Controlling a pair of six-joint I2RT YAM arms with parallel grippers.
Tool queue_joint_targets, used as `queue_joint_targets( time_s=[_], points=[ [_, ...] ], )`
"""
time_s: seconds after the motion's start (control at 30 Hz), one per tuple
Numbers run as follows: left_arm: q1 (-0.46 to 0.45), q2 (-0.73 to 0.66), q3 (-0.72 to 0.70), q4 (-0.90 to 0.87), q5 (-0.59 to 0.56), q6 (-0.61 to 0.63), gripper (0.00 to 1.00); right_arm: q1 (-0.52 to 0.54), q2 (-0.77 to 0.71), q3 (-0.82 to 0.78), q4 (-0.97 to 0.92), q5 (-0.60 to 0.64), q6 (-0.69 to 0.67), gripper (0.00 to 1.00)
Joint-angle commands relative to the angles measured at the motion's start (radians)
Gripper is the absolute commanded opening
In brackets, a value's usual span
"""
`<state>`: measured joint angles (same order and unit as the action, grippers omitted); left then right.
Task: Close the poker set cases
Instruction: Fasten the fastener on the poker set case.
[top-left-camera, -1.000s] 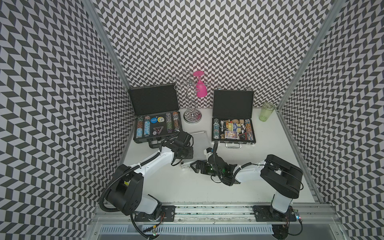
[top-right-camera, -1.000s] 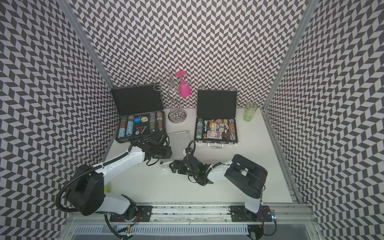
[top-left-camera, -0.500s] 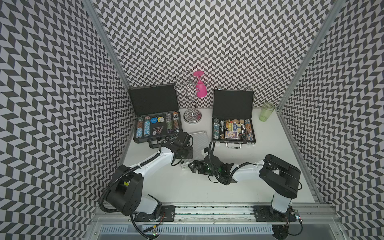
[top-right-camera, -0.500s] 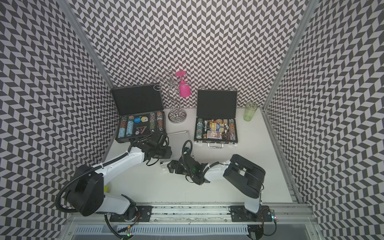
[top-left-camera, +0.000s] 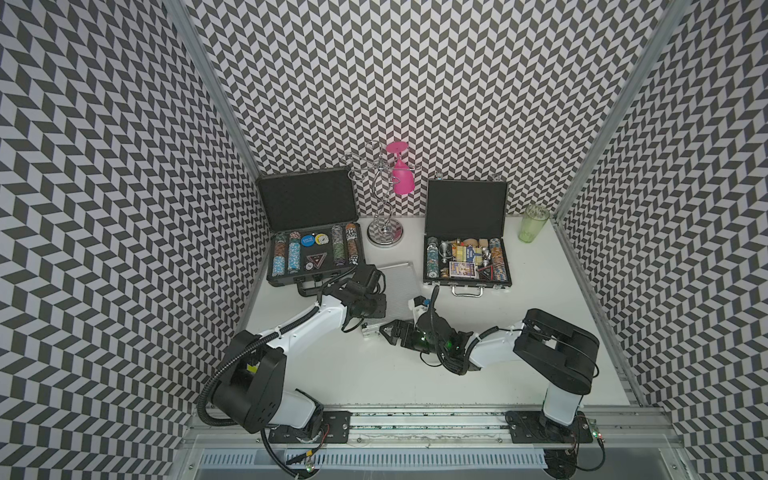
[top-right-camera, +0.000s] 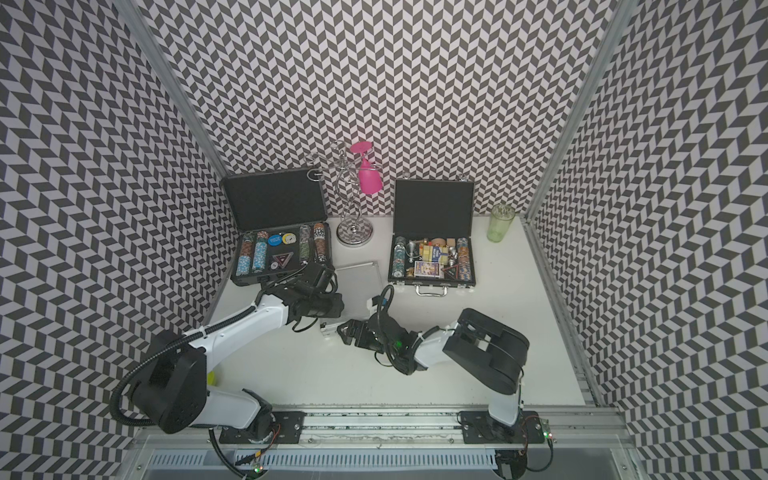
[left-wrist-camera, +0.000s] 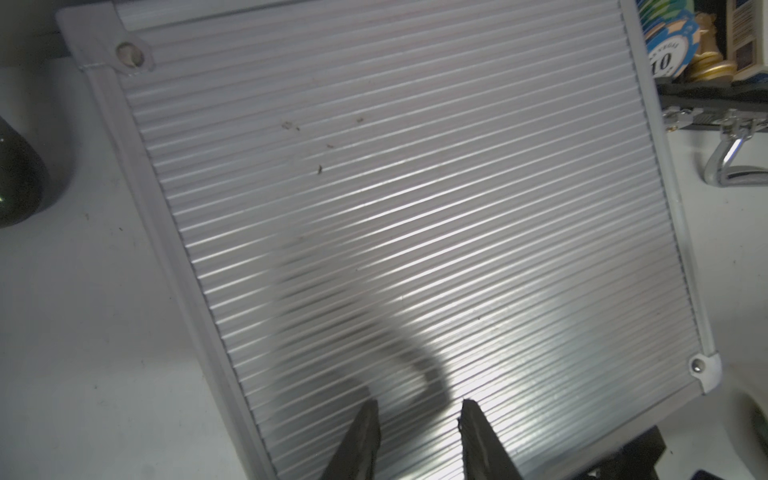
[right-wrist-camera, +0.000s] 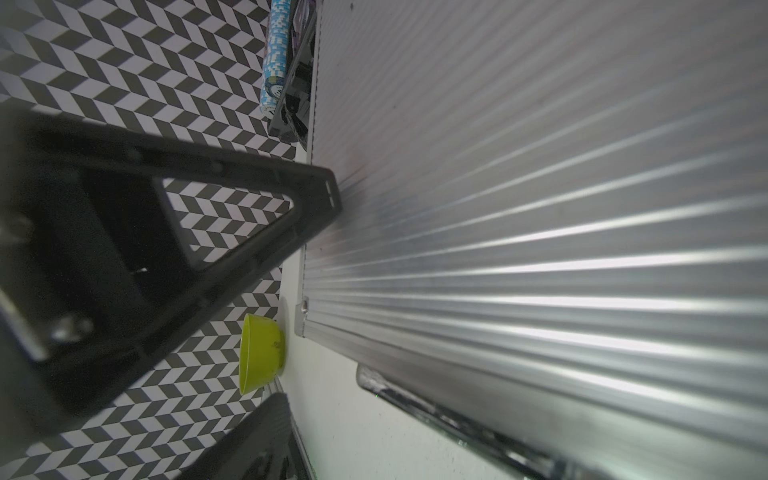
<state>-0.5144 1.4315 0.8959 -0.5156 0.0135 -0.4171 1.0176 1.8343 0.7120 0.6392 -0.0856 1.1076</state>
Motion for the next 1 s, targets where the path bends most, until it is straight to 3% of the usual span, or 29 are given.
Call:
queue_joint_targets(
  time_s=[0.0,0.4,0.97],
  points=[
    [-0.001,0.006,-0.03,-0.04,0.035,-0.005,0.35,0.004,0.025,-0.016,0.108,-0.045,0.045,0.96],
    [-0.001,0.009,-0.025,-0.043,0.034,0.002,0.35,-0.011,0.055,-0.074,0.325,-0.12,0.104,0.94],
    [-0.002,0.012,-0.029,-0.037,0.042,0.003,0.35,-0.018,0.051,-0.082,0.347,-0.116,0.1,0.92]
  ],
)
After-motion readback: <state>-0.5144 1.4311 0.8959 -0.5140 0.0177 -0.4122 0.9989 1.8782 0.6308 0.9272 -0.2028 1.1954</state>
